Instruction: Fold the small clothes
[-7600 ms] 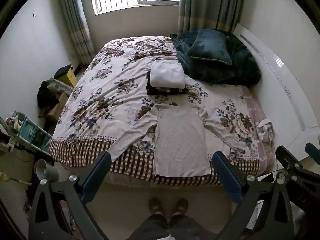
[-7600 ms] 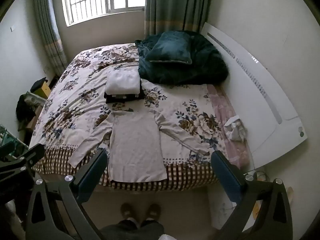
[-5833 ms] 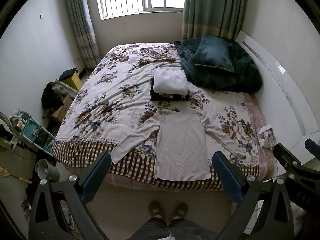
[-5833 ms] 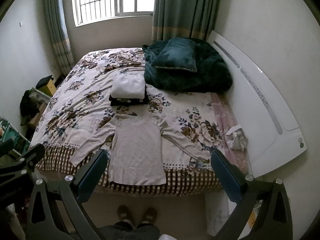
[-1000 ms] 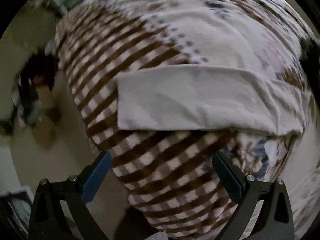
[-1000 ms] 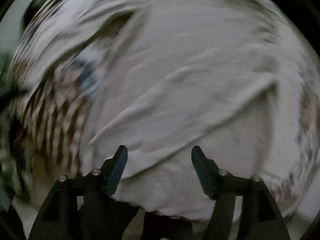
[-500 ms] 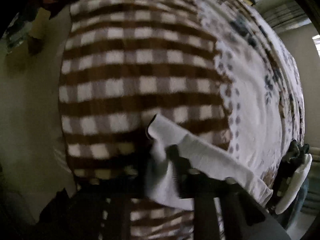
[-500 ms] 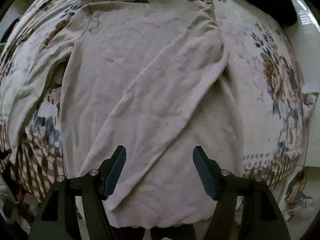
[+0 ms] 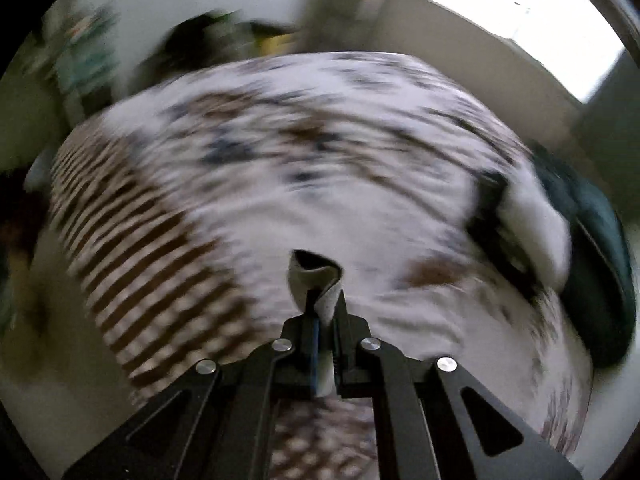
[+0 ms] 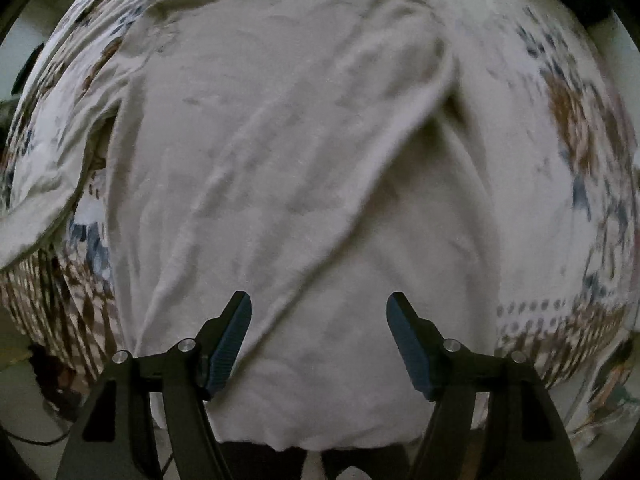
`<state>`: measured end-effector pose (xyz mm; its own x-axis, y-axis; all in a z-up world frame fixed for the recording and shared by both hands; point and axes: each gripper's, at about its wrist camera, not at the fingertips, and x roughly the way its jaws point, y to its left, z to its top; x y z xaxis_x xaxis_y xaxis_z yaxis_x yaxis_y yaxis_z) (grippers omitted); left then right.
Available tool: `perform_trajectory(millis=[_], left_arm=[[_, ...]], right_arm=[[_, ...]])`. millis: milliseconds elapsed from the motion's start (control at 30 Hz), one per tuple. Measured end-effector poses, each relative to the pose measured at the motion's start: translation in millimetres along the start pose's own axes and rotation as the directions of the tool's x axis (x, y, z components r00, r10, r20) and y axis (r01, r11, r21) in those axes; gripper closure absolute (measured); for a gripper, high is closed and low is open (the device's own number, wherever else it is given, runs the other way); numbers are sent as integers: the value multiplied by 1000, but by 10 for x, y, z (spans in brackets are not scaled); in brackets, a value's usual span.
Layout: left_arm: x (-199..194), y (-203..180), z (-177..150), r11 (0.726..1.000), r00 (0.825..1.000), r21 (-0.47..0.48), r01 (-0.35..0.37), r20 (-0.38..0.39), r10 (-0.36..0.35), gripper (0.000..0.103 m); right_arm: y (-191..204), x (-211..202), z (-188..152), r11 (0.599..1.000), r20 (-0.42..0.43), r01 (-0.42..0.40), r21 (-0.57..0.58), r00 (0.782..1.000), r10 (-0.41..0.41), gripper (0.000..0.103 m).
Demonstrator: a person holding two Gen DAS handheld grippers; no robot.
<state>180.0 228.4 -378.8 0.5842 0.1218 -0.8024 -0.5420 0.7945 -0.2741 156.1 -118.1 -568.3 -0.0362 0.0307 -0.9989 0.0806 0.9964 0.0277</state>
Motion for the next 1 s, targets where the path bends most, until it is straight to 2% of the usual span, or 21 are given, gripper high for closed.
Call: perform_trajectory(millis=[33,100,167,233,267,333,367,467,567,633,700,733,767,800,833,867,933,967,1000], left_arm=[[-64,-197,-34,998,999,52,39,1,-39,100],[-81,-782,-193,973,990,185,137,-53,-129,100],[-86,-1312,-474,931,966,268,247,-145,-215,100],[-91,-1823,-871,865,936,375,334,-239,-259,100],[-114,-2087,-1169,818,916,429,384,-286,-280,100],[-125,-2376,-1615,745,888,500,441,-361,-284,100],[-127,-2512,-1913,698,869,535,476,-411,-277,100],[-95,-2624,-2524,607,833,599,523,-509,-215,100],[20,-2608,-2934,562,816,638,526,-565,-122,98],[98,-2526,-3093,568,786,621,540,-614,-77,97],[122,-2477,-3172,582,757,593,556,-651,-60,89],[141,-2425,-3159,595,744,578,558,-666,-51,68],[149,-2344,-3106,621,723,543,565,-688,-56,45],[149,-2296,-3010,646,716,515,563,-695,-71,35],[131,-2200,-2931,672,721,497,549,-688,-81,25],[108,-2075,-2808,705,735,479,523,-672,-89,23],[103,-1870,-2573,752,760,453,479,-643,-97,23],[142,-1737,-2432,784,789,450,428,-610,-81,23],[178,-1625,-2350,806,809,447,387,-585,-63,23]], right_arm=[[-96,4,-28,1000,-9,-12,17,1000,12,30],[-312,7,-96,998,-29,-37,53,999,38,30],[-553,10,-191,995,-47,-57,81,997,61,30],[-757,16,-280,995,-56,-53,87,997,58,30],[-889,28,-336,995,-63,-40,88,997,45,30],[-1153,53,-433,994,-76,-20,110,997,28,30],[-1261,65,-471,992,-81,-17,124,996,27,30],[-1559,119,-577,988,-100,-4,157,995,20,30],[-1732,179,-655,991,-122,6,136,992,11,30],[-1798,177,-677,992,-126,0,127,992,16,30],[-1843,143,-699,990,-120,-3,139,993,20,30],[-1888,88,-681,986,-108,-26,163,993,44,30],[-1935,42,-671,982,-94,-47,181,993,65,30],[-1957,-34,-635,975,-68,-81,208,993,98,30],[-1988,-99,-612,967,-42,-115,228,991,127,30],[-2066,-147,-592,960,-18,-143,239,988,151,30],[-2043,-255,-521,944,41,-218,249,976,215,30],[-2015,-276,-454,938,52,-249,240,968,244,30],[-1922,-261,-370,933,53,-282,222,959,277,30]])
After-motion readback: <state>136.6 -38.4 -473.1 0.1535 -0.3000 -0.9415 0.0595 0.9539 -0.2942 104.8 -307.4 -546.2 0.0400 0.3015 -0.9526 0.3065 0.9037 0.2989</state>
